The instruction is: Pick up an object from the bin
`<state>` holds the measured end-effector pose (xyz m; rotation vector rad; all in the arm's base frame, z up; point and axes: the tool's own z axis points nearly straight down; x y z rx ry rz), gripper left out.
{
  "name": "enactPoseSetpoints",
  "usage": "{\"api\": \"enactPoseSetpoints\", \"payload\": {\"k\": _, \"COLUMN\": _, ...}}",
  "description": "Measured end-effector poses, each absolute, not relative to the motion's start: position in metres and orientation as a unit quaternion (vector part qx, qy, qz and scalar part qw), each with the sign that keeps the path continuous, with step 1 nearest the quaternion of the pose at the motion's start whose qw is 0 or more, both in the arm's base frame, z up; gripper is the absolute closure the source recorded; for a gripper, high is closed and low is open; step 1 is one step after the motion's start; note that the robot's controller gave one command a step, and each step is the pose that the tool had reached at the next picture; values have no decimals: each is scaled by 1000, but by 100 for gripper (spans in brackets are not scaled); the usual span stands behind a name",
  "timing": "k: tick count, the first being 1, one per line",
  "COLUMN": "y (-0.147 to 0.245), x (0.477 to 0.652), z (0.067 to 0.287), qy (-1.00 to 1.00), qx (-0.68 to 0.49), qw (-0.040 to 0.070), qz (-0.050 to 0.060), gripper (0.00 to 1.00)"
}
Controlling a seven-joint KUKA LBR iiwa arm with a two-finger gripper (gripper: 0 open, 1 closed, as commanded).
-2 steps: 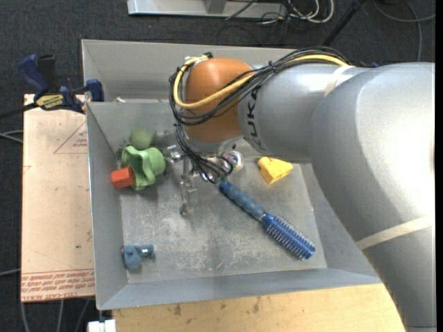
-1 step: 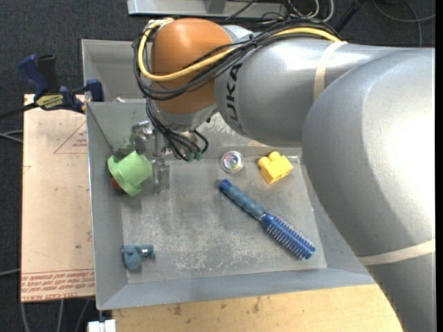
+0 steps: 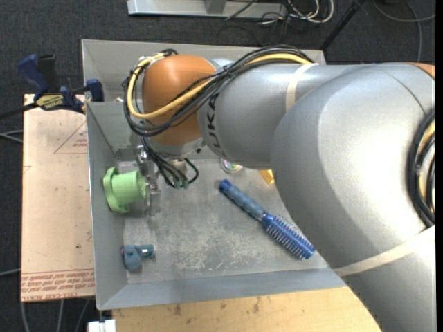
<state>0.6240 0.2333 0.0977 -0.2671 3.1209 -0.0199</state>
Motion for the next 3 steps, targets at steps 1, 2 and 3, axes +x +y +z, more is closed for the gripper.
{"api": "enactPoseSetpoints", "payload": {"k": 1, "y": 238, "x": 621, "z": 72, "qy": 998, "qx": -59, "qw": 2, "qz": -8, "gripper": 0}}
{"api": "enactPoseSetpoints", "payload": {"k": 2, "y": 235, "x": 622, "z": 75, "qy": 998, "qx": -58, "qw": 2, "qz": -10, "gripper": 100}}
{"api": "enactPoseSetpoints", "payload": {"k": 3, "y": 223, "x": 638, "z": 205, "qy": 998, "qx": -70, "qw": 7, "qz": 2, "gripper": 100}}
